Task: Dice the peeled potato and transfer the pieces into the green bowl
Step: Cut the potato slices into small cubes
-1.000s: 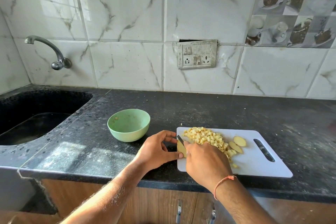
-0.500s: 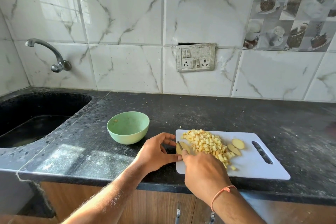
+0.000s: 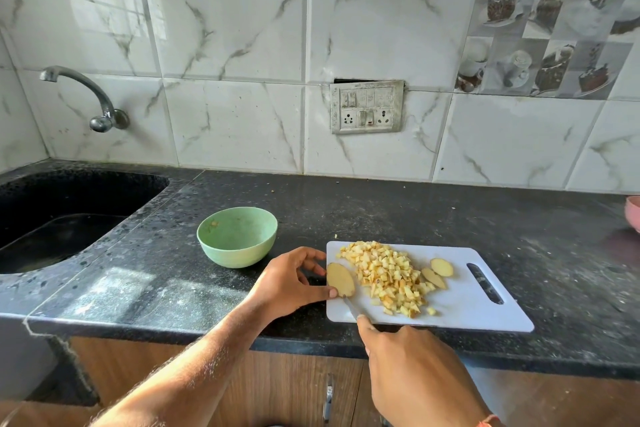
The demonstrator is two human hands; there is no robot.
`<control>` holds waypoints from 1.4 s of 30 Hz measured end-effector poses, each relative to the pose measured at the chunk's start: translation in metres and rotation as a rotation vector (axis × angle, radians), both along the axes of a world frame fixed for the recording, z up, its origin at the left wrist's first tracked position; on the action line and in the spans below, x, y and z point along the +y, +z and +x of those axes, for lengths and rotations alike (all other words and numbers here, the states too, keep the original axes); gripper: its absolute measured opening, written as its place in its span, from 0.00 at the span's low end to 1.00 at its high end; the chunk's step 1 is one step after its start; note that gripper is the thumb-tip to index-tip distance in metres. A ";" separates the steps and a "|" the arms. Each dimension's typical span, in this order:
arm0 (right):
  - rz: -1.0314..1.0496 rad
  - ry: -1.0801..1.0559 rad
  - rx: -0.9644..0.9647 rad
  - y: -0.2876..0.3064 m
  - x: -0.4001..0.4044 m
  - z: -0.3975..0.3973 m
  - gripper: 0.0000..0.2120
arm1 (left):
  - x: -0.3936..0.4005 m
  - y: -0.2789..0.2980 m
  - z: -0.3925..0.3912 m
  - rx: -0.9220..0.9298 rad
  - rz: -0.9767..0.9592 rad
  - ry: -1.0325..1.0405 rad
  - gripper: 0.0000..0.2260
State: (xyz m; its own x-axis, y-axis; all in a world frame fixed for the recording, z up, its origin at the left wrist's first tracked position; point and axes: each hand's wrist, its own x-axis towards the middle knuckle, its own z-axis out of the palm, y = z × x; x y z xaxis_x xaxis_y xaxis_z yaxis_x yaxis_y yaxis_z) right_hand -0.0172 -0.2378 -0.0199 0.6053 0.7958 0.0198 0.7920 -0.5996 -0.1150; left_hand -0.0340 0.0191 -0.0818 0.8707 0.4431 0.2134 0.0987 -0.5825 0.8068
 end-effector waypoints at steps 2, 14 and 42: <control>0.063 -0.001 0.013 0.002 -0.006 0.000 0.27 | 0.001 0.000 0.000 0.006 -0.005 -0.009 0.26; 0.226 -0.064 -0.078 0.003 0.033 0.012 0.25 | 0.002 -0.001 0.001 0.007 -0.076 -0.055 0.22; 0.112 -0.069 -0.127 -0.012 0.060 0.022 0.28 | 0.011 0.001 0.008 0.061 -0.101 -0.045 0.30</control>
